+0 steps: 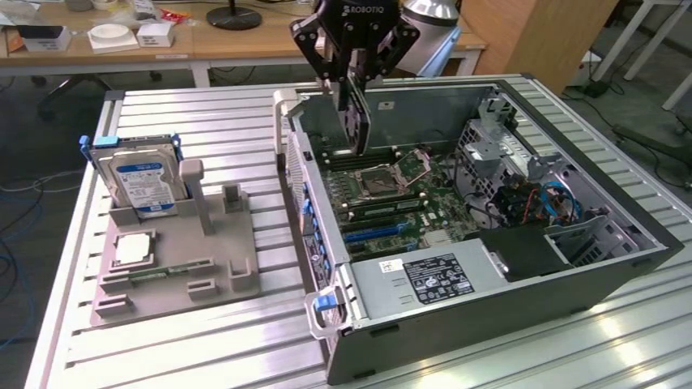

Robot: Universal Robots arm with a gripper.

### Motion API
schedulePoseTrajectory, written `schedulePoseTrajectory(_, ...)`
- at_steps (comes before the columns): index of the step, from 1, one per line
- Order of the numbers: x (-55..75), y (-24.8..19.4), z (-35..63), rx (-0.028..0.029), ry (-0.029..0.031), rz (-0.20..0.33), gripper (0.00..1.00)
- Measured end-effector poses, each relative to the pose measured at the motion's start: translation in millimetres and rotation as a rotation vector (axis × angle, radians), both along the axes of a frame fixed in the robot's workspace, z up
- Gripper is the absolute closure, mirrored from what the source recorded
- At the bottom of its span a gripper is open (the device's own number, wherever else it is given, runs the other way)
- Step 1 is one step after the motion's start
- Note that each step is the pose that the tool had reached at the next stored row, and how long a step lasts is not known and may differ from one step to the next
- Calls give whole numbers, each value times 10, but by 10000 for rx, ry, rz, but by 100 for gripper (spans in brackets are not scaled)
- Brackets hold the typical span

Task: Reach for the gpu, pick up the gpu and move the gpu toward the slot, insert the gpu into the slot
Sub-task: 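Pick up the gpu and move the gpu toward the slot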

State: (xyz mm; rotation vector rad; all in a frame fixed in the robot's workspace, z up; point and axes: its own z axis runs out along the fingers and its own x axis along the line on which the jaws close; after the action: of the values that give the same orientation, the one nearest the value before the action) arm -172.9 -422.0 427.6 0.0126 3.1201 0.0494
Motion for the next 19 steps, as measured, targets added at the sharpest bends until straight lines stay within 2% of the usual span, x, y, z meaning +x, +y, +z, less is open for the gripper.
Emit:
schedulePoseTrajectory(10, 231, 0, -6, 0, 0, 3, 73)
schedulePoseTrajectory(19, 264, 1, -8, 1, -1, 3, 73)
